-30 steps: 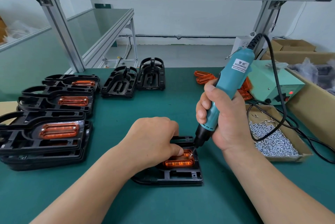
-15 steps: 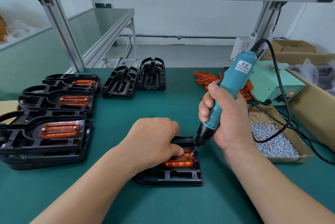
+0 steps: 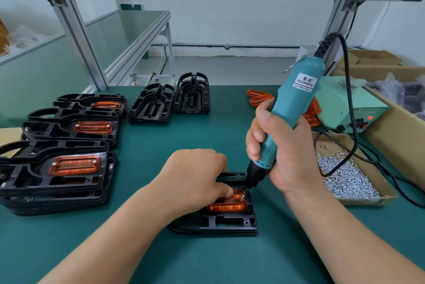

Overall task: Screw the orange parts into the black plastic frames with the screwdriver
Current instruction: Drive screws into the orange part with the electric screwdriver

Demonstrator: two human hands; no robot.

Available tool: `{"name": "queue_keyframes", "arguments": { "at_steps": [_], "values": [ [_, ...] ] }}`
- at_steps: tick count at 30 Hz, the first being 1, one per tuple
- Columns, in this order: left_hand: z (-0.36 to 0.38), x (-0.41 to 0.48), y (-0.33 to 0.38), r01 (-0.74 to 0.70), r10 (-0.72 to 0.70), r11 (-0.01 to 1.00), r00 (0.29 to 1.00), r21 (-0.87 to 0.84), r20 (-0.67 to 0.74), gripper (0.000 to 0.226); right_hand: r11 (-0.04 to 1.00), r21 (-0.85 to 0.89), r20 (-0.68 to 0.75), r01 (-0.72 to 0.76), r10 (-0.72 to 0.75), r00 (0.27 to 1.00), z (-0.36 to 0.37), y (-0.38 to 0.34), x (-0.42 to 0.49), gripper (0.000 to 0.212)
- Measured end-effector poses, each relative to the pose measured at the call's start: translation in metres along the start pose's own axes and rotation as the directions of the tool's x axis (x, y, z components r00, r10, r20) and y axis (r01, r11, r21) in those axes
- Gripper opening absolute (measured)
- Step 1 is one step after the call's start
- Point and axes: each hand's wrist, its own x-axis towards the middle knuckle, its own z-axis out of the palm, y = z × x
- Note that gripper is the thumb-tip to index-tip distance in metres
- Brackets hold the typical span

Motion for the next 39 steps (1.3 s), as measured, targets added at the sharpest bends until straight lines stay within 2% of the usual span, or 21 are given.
{"name": "queue_keyframes", "arguments": {
  "at_steps": [4,7,10,17,26,31,39],
  "values": [
    [0.0,-0.001,0.0,0.009,-0.009,1.0,1.0,-0.015,0.003,0.038,0.997,-0.026,0.141,0.068,-0.064,0.988,0.005,0.0,-0.004,0.01],
    [-0.001,-0.001,0.001,0.017,-0.017,1.0,1.0,-0.008,0.003,0.035,0.994,-0.059,0.234,0.088,-0.072,0.97,0.01,0.001,-0.007,0.025],
    [0.001,-0.001,0.001,0.031,-0.031,1.0,0.999,-0.005,0.01,0.036,0.993,-0.081,0.274,0.082,-0.057,0.96,0.014,0.003,-0.008,0.021],
    [0.002,0.001,0.0,0.025,-0.025,1.0,1.0,-0.005,-0.004,0.038,0.992,-0.102,0.257,0.079,-0.051,0.965,0.014,0.004,-0.006,0.011],
    [0.002,0.0,0.001,0.041,-0.041,0.999,0.999,-0.017,0.0,0.037,0.993,-0.113,0.299,0.013,0.021,0.954,0.012,0.007,-0.003,0.02],
    [0.0,-0.001,0.002,0.045,-0.044,0.998,0.999,-0.048,0.01,0.034,0.994,-0.104,0.319,0.017,0.017,0.948,0.012,0.008,-0.005,0.012],
    [0.001,0.001,0.001,0.03,-0.03,0.999,0.999,-0.024,0.013,0.037,0.997,-0.013,0.244,0.077,-0.071,0.967,0.008,0.005,-0.01,0.031]
  ]
}}
